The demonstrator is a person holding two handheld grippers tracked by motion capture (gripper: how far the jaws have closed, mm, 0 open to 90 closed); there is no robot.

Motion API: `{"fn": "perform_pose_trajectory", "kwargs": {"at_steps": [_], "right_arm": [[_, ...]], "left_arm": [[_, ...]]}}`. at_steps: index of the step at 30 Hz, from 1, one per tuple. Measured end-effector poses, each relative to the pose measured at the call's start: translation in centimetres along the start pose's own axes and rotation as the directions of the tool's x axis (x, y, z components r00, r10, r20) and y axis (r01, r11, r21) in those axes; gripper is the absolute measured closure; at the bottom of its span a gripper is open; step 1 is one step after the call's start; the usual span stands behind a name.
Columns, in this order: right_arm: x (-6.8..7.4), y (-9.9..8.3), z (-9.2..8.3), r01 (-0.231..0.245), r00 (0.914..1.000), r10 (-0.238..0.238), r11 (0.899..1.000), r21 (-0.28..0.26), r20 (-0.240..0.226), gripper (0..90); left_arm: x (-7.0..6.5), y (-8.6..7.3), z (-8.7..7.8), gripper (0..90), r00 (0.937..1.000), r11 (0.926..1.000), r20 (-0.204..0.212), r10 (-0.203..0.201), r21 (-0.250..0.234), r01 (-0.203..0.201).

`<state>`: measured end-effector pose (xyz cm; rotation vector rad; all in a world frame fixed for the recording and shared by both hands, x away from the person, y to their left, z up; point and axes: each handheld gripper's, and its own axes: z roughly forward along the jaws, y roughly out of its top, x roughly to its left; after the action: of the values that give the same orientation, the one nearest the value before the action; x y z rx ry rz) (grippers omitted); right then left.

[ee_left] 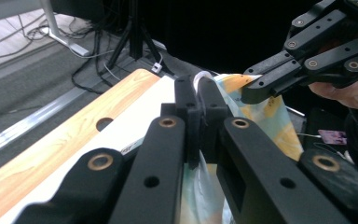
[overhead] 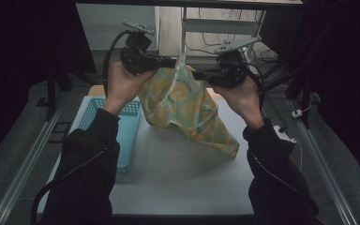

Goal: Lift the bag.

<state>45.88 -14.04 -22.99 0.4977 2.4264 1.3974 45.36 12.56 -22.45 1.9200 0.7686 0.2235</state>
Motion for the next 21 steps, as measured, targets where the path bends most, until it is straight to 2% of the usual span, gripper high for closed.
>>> {"fn": "perform_pose_trajectory", "kwargs": {"at_steps": [5,8,13,21], "right_arm": [[-0.2,0.2,-0.3,0.001,0.9999,-0.001,1.0,0.001,0.015,90.0],[-0.4,-0.1,-0.2,-0.008,0.9998,0.008,1.0,0.006,0.017,90.0],[-0.4,-0.9,0.4,-0.013,0.9999,0.013,1.0,0.016,0.009,90.0],[-0.4,-2.3,1.8,-0.012,0.9999,0.011,0.998,0.056,0.012,89.7]], "left_arm": [[-0.4,0.3,0.1,89.0,0.9999,0.9999,0.001,0.012,-0.011,-0.012],[-0.5,0.1,0.7,88.9,0.9998,0.9998,0.0,0.022,-0.002,-0.022],[-0.4,-0.4,1.6,88.6,0.9996,0.9997,0.018,0.022,-0.012,-0.022],[0.0,-1.7,3.6,87.7,0.9995,0.9988,0.005,0.032,0.038,-0.032]]}}
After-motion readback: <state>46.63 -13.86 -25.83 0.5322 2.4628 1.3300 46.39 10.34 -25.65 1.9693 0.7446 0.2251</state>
